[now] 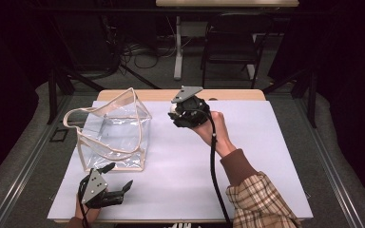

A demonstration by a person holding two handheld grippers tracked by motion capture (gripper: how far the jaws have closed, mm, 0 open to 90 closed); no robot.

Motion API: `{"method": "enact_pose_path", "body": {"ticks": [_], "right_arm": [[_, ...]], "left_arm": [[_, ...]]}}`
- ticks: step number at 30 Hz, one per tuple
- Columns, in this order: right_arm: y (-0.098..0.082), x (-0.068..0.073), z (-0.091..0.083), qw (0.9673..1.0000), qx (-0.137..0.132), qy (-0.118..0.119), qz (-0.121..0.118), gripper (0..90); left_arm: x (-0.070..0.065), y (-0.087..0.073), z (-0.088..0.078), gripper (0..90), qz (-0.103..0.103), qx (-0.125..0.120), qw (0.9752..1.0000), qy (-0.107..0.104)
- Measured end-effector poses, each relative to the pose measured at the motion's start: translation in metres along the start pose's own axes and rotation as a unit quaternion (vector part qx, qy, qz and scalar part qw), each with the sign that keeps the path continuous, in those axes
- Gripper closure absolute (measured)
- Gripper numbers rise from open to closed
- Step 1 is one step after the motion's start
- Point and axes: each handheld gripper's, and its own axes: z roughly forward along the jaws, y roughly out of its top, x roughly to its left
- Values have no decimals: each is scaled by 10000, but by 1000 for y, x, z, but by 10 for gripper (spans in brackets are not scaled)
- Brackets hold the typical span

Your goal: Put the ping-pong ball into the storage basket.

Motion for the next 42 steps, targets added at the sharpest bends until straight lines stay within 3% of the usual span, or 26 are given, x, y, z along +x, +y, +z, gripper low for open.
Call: {"method": "enact_pose_path", "body": {"ticks": [42], "right_arm": [[25,17,4,9995,-195,156,-169,511]], "left_arm": [[0,0,0,160,-1,-18,10000,1]]}}
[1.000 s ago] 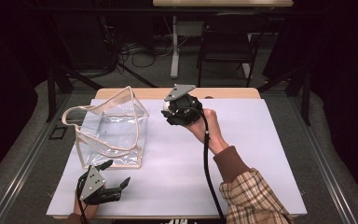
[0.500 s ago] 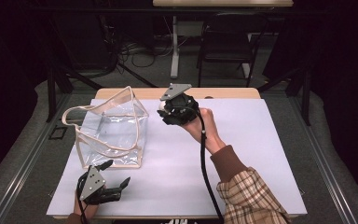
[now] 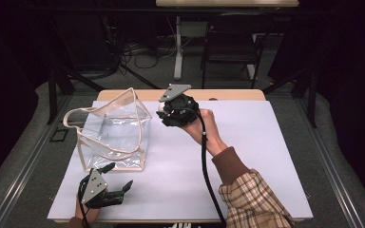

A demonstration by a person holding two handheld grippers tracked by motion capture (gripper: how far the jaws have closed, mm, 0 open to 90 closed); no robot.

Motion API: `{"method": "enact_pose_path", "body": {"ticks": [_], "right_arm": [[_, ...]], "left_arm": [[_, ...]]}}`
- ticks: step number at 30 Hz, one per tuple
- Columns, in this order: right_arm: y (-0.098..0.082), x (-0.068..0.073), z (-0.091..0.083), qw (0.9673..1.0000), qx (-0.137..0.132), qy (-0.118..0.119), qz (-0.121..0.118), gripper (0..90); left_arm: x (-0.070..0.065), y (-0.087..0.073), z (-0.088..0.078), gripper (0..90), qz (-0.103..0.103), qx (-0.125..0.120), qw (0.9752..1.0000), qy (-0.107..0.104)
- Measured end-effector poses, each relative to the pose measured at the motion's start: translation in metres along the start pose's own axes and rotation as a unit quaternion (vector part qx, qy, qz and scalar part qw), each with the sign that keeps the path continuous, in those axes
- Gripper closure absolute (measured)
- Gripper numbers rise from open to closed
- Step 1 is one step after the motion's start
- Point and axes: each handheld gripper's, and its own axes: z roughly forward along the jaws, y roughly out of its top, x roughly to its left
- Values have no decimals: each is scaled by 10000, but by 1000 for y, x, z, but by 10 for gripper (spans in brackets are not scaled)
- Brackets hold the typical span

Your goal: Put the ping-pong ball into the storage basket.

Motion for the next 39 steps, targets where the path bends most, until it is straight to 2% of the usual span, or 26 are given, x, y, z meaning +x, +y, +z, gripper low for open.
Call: {"method": "enact_pose_path", "body": {"ticks": [39], "right_arm": [[22,15,6,9997,-135,142,-159,511]], "left_arm": [[0,0,0,160,-19,-30,10000,-19]]}}
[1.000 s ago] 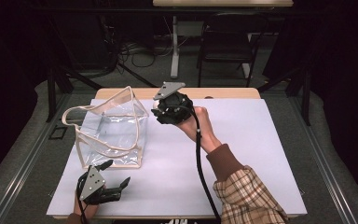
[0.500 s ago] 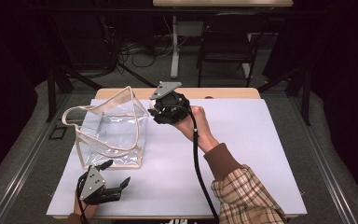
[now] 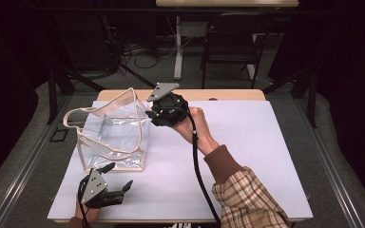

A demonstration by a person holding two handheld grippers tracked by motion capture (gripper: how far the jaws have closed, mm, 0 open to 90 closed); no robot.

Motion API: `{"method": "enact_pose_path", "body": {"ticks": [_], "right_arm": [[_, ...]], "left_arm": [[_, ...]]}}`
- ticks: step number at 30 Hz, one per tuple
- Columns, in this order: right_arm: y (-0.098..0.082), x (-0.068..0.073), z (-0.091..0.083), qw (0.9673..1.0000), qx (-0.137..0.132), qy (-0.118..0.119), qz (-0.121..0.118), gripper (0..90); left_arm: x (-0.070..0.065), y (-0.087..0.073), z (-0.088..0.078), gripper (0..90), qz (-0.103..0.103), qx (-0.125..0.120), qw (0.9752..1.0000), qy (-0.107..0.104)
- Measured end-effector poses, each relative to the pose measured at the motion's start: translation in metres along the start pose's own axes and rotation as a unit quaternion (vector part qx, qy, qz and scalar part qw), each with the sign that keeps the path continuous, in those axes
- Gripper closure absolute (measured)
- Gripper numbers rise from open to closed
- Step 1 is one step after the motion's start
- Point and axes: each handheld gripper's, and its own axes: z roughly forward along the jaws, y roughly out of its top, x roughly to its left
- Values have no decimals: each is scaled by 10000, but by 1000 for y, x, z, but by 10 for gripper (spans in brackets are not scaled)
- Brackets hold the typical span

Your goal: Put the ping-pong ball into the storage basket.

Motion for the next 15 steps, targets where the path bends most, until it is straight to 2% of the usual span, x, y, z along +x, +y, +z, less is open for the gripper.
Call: {"method": "enact_pose_path", "body": {"ticks": [15], "right_arm": [[7,9,5,9999,10,45,-103,511]], "left_arm": [[0,0,0,160,-5,-6,10000,1]]}}
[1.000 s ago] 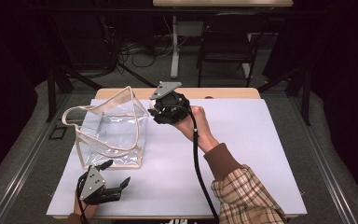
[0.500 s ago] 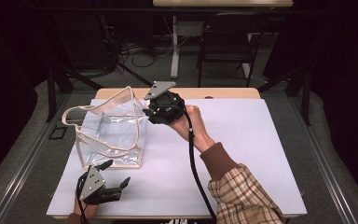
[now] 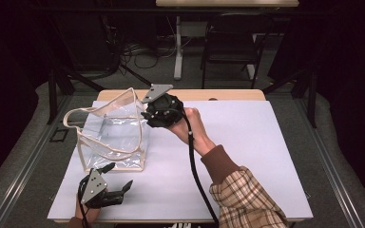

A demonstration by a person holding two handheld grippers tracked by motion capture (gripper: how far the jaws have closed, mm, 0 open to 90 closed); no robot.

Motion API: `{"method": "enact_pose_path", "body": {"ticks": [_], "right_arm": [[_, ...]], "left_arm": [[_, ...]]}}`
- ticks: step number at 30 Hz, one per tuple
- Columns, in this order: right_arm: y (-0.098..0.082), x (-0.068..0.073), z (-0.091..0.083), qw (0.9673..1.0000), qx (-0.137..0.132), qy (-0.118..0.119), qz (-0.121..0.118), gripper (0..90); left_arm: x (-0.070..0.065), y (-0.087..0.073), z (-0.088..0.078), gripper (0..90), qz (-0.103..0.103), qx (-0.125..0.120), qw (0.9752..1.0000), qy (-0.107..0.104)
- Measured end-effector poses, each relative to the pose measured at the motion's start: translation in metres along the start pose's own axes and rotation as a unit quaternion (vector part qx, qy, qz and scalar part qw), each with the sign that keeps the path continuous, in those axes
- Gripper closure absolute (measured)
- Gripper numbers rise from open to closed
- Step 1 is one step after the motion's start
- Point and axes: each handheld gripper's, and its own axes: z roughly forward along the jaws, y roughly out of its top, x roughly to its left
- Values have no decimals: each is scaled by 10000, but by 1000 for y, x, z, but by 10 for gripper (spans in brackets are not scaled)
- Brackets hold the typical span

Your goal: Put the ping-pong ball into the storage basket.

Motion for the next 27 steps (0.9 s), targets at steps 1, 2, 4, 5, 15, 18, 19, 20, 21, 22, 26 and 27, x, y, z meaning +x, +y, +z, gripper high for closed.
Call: {"method": "enact_pose_path", "body": {"ticks": [1,2,4,5,15,18,19,20,21,22,26,27], "right_arm": [[1,1,0,10000,-5,14,-30,511],[2,1,1,10000,-15,14,-21,510],[3,3,2,10000,-25,27,-49,510],[5,5,3,10000,-32,35,-54,510],[10,10,7,9999,23,54,-153,511],[11,11,8,9999,24,63,-156,511],[12,11,9,9998,16,77,-161,511],[13,12,9,9998,8,69,-181,511],[14,13,10,9998,-4,81,-190,510],[14,13,10,9998,3,80,-189,510],[15,16,13,9997,37,110,-220,510],[15,17,14,9997,51,101,-239,510]], "left_arm": [[0,0,0,160,0,0,10000,-1],[0,0,0,160,3,0,10000,-4],[0,0,0,160,3,-2,10000,-6],[0,0,0,160,3,-2,10000,-5],[0,0,0,160,-2,-6,10000,-14],[0,0,0,160,5,-3,10000,-5],[0,0,0,160,3,-4,10000,-5],[0,0,0,160,5,-3,10000,-7],[0,0,0,160,2,-6,10000,-8],[0,0,0,160,2,-6,10000,-8],[0,0,-1,160,4,-1,10000,-7],[0,0,0,160,-2,-8,10000,-7]]}}
